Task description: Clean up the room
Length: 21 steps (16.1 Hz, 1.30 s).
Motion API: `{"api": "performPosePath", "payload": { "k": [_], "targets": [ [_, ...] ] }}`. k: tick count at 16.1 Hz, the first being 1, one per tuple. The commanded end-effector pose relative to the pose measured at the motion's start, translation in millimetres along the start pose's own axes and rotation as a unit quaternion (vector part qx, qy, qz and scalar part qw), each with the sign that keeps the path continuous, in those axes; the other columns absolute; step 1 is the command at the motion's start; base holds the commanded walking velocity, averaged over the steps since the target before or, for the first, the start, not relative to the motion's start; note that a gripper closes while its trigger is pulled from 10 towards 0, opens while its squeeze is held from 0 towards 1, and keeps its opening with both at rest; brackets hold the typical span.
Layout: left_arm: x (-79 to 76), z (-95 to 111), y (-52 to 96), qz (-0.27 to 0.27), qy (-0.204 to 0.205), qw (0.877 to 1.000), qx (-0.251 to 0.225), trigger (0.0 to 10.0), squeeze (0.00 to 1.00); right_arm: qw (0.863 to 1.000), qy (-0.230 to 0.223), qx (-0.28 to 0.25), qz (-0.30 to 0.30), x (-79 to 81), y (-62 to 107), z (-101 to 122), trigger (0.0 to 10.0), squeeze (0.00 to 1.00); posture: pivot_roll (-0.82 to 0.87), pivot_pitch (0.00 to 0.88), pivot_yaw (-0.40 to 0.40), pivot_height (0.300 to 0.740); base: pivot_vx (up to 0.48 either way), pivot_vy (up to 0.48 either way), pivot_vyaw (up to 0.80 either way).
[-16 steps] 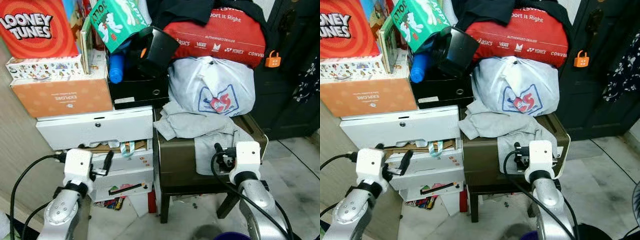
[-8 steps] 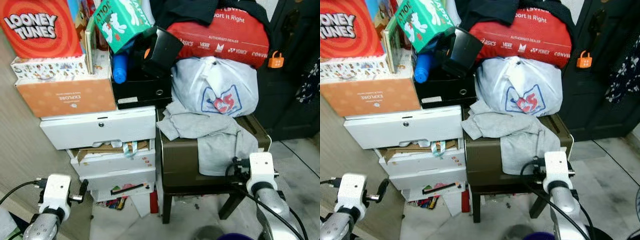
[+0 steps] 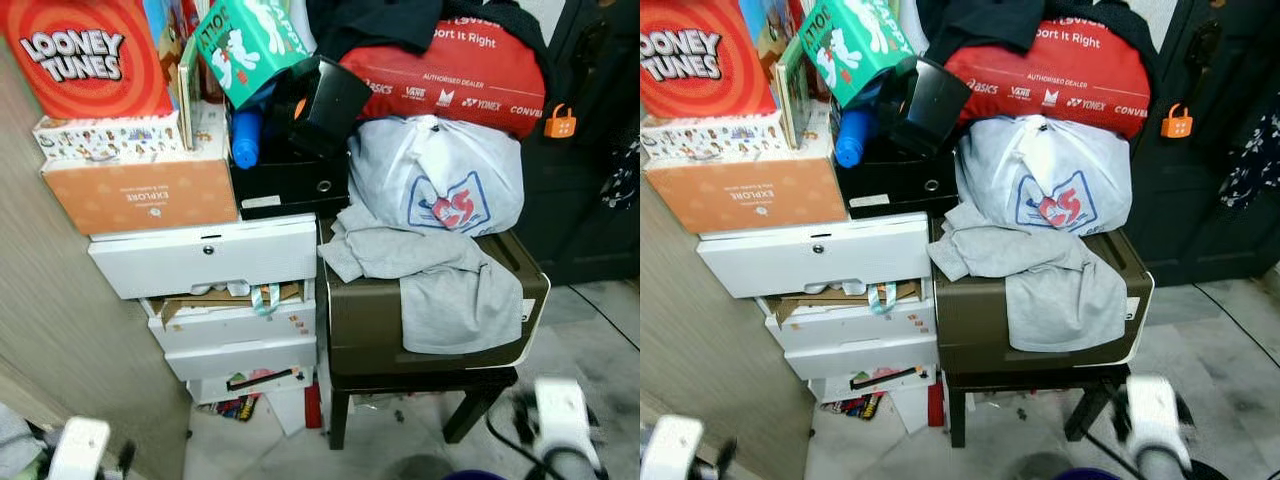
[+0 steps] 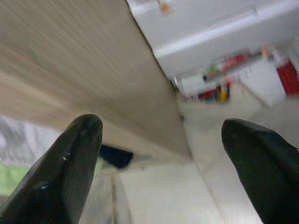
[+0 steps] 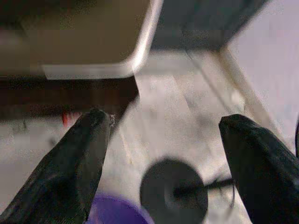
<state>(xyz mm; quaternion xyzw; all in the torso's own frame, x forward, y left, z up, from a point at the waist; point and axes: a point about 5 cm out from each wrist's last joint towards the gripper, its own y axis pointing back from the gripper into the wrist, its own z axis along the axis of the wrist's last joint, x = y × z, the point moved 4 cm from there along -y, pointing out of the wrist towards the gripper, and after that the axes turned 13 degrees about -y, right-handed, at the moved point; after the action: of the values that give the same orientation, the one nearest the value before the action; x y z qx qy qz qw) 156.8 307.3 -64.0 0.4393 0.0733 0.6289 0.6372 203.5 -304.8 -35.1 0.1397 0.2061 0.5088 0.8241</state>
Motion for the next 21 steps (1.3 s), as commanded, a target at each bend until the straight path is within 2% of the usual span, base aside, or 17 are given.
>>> {"api": "performPosePath", "payload": {
  "k": [1,3,4,6,7,9,11,14,15,18,20,21],
  "targets": [
    [-4.0,-8,1.3,-0.015,-0.015,1.0,0.014,10.0,0.0,1.0,-0.012,0.015,-0.009,-4.0,2.3,-10,10.0,0.0,-0.11,0.0,0.023,0.74,0.0,0.0,0.0],
    [-24.0,-56,9.5,-0.054,-0.025,0.992,0.115,10.0,0.0,0.996,-0.002,0.092,0.003,-1.5,7.3,-50,10.0,0.0,-0.12,0.0,0.015,0.74,0.0,0.0,0.0],
    [-25.9,-66,13.0,-0.056,-0.024,0.988,0.139,10.0,0.0,0.993,0.003,0.115,0.007,-0.8,8.6,-59,10.0,0.0,-0.12,0.0,0.015,0.74,0.0,0.0,0.0],
    [-26.6,-72,14.7,-0.055,-0.021,0.986,0.155,10.0,0.0,0.993,0.002,0.118,0.007,-2.1,8.8,-61,10.0,0.0,-0.12,0.0,0.009,0.74,0.0,0.0,0.0],
    [-28.9,-78,15.5,-0.054,-0.008,0.982,0.179,10.0,0.0,0.992,-0.011,0.122,0.008,-3.7,7.8,-62,10.0,0.0,-0.12,0.0,0.001,0.74,0.0,0.0,0.0],
    [-35.3,-78,10.8,-0.058,-0.004,0.979,0.198,10.0,0.0,0.992,-0.024,0.125,0.023,-0.4,4.0,-62,10.0,0.0,-0.13,0.0,-0.001,0.74,0.0,0.0,0.33],
    [-40.1,-71,4.2,-0.061,-0.014,0.978,0.198,10.0,0.0,0.99,-0.007,0.135,0.045,7.1,4.6,-67,10.0,0.0,-0.14,0.0,0.0,0.74,0.0,0.0,0.78],
    [-39.7,-62,-3.4,-0.06,-0.022,0.977,0.201,10.0,0.0,0.986,-0.001,0.159,0.053,10.4,8.4,-77,10.0,0.0,-0.14,0.0,0.001,0.74,0.0,0.0,0.78],
    [-38.3,-57,-8.2,-0.06,-0.023,0.976,0.207,10.0,0.0,0.981,0.012,0.183,0.058,10.9,11.5,-85,10.0,0.0,-0.15,0.0,0.002,0.74,0.0,0.0,0.78],
    [-37.7,-47,-16.0,-0.053,-0.019,0.975,0.213,10.0,0.0,0.978,0.023,0.194,0.07,15.9,11.5,-87,10.0,0.0,-0.15,0.0,0.001,0.74,0.0,0.0,0.78],
    [-41.9,-48,-15.1,-0.049,-0.007,0.975,0.217,10.0,0.0,0.977,0.025,0.197,0.078,19.5,11.2,-87,10.0,0.0,-0.16,0.0,-0.002,0.74,0.0,0.0,0.78],
    [-46.9,-56,-9.8,-0.052,-0.003,0.973,0.225,10.0,0.0,0.974,0.035,0.208,0.083,20.8,14.5,-93,10.0,0.0,-0.16,0.0,-0.004,0.74,0.0,0.0,0.77]
  ]
}}
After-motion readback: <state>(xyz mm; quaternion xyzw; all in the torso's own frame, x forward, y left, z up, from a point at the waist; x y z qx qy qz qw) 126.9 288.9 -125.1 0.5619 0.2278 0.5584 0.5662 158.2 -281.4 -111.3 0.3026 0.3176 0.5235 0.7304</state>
